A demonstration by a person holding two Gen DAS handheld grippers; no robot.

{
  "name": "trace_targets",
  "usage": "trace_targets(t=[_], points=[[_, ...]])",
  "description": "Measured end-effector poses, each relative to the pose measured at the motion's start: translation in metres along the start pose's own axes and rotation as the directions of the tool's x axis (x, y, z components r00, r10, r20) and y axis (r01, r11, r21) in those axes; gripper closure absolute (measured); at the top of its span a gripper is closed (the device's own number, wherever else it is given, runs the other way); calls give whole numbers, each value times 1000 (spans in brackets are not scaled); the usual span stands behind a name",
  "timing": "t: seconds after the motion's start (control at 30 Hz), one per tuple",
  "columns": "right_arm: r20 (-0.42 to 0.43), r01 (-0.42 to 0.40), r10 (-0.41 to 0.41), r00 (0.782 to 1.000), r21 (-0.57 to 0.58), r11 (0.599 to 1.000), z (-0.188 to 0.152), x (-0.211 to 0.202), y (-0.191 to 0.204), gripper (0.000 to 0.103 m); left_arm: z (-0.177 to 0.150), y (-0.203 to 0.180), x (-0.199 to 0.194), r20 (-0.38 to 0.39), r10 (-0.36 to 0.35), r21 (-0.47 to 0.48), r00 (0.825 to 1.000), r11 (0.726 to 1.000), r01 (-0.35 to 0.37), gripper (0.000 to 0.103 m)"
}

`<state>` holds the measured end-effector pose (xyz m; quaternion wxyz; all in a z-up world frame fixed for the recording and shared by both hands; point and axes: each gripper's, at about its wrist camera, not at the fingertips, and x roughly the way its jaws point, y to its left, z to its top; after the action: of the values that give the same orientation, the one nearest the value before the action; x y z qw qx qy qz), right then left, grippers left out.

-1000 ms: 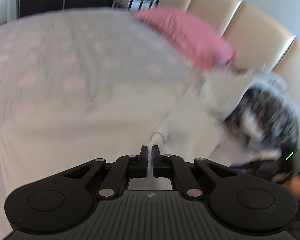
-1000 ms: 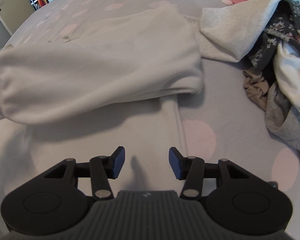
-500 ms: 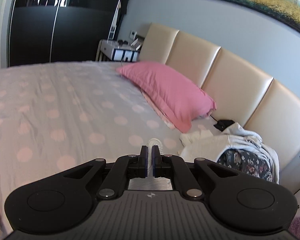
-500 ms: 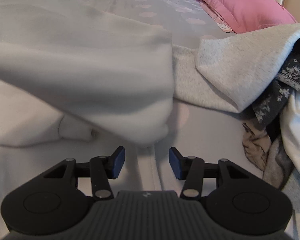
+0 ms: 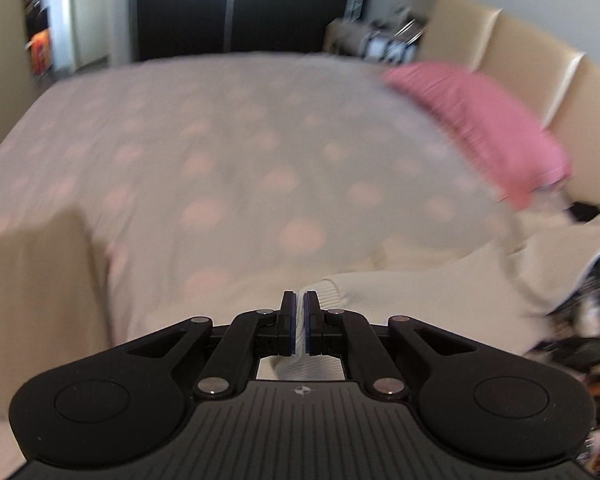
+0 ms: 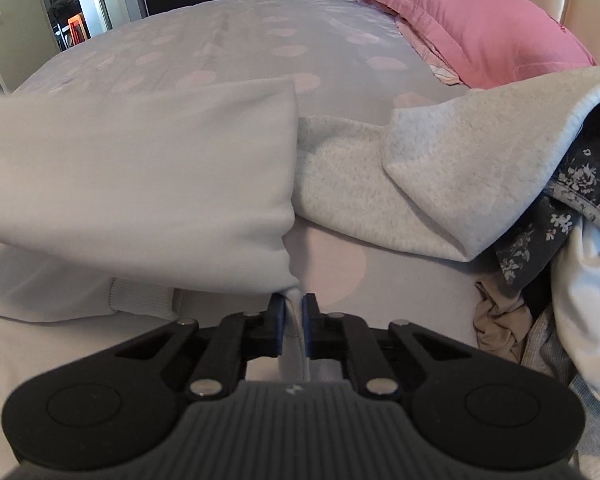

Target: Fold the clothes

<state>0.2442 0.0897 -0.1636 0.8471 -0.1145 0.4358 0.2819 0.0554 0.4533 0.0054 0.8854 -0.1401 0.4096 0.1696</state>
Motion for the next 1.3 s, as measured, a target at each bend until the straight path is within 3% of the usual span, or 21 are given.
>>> trace_targets(t=[0.23, 0.4, 0.53, 0.63, 0.77, 0.8, 0.93, 0.97, 1.3], points=[[-25, 1, -2, 1000, -62, 998, -6, 1, 6, 94, -41, 32, 70, -143, 103, -32, 984, 994, -109, 101], [-109, -37, 29, 994, -74, 997, -6, 7, 4, 92, -65, 40, 92, -204, 130, -11, 970, 991, -135, 101], [-188, -53, 38, 981, -78, 996, 0, 3, -3, 80, -78, 43, 101, -219, 134, 0, 966, 991, -137, 101], [-212, -63, 49, 976, -61, 996, 10, -11, -12, 78, -80, 47, 105, -200, 108, -25, 974, 993, -115, 101], [-175, -72, 64, 982, -39, 997, 41, -30, -16, 63, -81, 52, 102, -181, 74, -52, 981, 995, -85, 95], [-162, -67, 58, 985, -55, 996, 52, -30, -12, 59, -81, 54, 100, -172, 62, -62, 983, 995, -74, 92], [-135, -54, 38, 990, -119, 991, 94, -22, 3, 53, -86, 62, 86, -126, -8, -91, 992, 996, -4, 58], [-136, -50, 34, 990, -116, 992, 102, -16, 5, 53, -88, 63, 83, -124, -13, -84, 992, 996, 2, 56], [-156, -54, 59, 986, 33, 998, 181, 40, 19, 52, -126, 64, 109, -240, -121, -105, 963, 990, 99, 56]])
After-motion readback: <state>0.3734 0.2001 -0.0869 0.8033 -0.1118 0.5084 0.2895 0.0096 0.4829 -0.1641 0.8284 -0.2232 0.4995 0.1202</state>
